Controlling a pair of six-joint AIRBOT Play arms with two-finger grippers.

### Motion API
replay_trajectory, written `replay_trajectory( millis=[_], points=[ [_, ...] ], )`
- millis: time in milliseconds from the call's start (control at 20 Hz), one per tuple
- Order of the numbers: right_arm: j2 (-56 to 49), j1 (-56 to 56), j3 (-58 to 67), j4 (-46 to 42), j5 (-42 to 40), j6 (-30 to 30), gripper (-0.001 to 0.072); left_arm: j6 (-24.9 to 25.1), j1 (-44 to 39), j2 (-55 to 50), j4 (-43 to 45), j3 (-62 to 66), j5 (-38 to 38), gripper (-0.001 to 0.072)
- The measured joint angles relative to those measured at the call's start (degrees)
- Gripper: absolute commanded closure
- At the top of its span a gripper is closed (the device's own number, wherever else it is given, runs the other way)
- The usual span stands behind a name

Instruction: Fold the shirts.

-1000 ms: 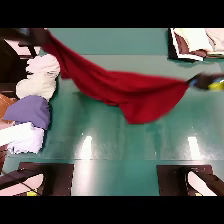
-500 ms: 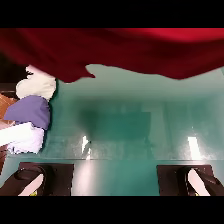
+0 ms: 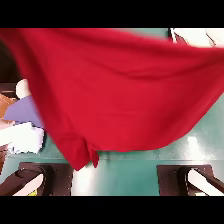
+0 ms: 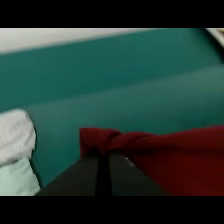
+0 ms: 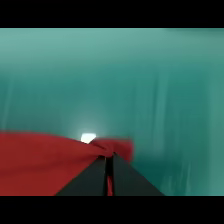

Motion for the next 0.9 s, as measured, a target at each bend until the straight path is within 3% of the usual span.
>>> replay_trajectory(
  millis=[300, 400, 650, 900],
  points=[
    [-15.8, 10.3, -11.6, -7.7, -5.6, -1.3, 0.0682, 0.7, 0.0, -18.6, -0.4, -11.8, 3.8, 0.0668],
    [-20.5, 11.9, -11.1, -8.3, -7.6, -1.9, 0.0324, 1.1, 0.0, -23.0, 0.0, -13.0, 6.1, 0.0668],
    [-28.9, 11.8, -4.5, -1.9, -8.2, -3.0, 0.0324, 1.8, 0.0, -27.3, 1.0, -12.6, 7.5, 0.0667],
    [-27.4, 10.4, -4.2, 4.5, -9.5, -4.0, 0.0324, 2.3, 0.0, -28.2, 1.6, -11.6, 5.5, 0.0668]
  ],
)
